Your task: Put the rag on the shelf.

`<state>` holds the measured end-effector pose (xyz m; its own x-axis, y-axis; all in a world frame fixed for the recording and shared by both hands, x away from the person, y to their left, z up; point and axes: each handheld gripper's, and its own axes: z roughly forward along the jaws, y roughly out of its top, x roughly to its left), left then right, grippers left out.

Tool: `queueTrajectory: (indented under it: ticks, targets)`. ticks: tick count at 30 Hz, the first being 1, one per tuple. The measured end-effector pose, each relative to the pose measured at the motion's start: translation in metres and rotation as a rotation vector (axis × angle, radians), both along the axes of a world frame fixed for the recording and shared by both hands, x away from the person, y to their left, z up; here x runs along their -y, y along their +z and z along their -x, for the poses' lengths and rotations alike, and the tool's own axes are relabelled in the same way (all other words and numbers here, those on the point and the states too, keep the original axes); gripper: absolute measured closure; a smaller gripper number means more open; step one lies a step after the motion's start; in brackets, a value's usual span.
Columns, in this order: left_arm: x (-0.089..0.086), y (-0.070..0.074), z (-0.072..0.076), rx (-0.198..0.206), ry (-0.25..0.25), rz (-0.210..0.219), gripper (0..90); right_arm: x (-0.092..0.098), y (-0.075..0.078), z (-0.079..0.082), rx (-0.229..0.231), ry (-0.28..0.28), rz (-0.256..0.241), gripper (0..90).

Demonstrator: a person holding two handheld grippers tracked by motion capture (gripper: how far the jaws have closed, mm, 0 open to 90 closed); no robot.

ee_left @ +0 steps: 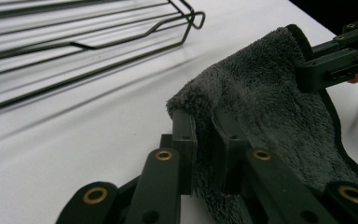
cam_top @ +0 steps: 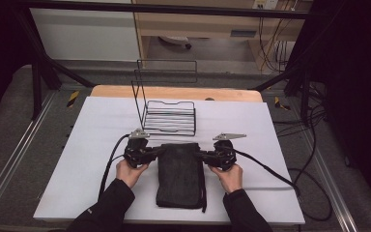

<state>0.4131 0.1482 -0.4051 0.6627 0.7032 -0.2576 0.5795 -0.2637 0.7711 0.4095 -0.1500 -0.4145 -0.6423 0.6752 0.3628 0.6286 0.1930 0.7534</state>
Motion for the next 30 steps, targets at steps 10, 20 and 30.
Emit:
queueTrajectory:
  ticks: [10,20,30]
  targets:
    - [-0.004,0.024,0.011,0.076,-0.007,0.025,80.5,0.002,0.017,0.007,0.098,0.01,-0.024,79.0]
    - [-0.006,0.047,0.023,0.146,-0.013,0.058,80.6,0.004,0.038,0.017,0.2,0.009,-0.04,79.2]
    - [-0.006,0.061,0.033,0.211,-0.002,0.076,80.6,0.005,0.054,0.025,0.272,0.002,-0.05,79.4]
